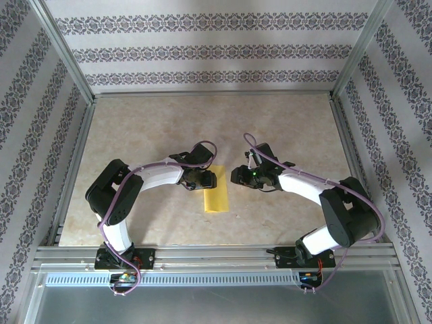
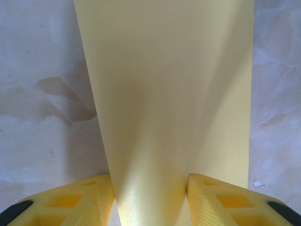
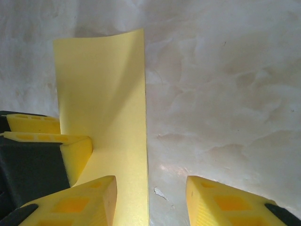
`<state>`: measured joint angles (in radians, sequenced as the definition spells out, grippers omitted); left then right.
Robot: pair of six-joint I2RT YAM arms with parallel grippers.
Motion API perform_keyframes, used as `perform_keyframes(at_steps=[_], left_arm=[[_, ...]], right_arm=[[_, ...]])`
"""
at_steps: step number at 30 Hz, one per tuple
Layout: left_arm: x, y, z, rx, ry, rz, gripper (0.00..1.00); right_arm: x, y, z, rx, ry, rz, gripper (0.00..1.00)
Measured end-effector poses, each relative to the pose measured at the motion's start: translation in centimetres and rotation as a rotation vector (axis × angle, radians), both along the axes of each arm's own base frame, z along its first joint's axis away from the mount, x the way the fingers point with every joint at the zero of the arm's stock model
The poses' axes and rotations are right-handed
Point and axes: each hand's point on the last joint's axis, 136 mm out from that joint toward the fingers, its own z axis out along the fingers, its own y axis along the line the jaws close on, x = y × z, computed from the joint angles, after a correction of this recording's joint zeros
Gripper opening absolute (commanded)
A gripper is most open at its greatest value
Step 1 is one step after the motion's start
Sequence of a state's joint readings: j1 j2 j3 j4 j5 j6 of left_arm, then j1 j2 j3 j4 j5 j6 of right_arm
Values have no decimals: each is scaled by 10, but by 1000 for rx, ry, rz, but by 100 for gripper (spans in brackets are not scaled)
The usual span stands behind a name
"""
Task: Fold a paper plane with a square sheet of paper (fold left side to right side)
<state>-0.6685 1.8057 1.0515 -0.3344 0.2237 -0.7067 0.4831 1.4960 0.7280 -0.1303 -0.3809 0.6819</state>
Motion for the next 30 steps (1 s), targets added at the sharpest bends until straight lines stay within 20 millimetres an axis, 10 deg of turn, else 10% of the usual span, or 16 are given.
perform_keyframes(at_steps=[30], left_arm=[[0, 0, 0, 5, 7, 0, 47]], right_arm=[[-10, 56, -23, 158, 161, 95, 13]])
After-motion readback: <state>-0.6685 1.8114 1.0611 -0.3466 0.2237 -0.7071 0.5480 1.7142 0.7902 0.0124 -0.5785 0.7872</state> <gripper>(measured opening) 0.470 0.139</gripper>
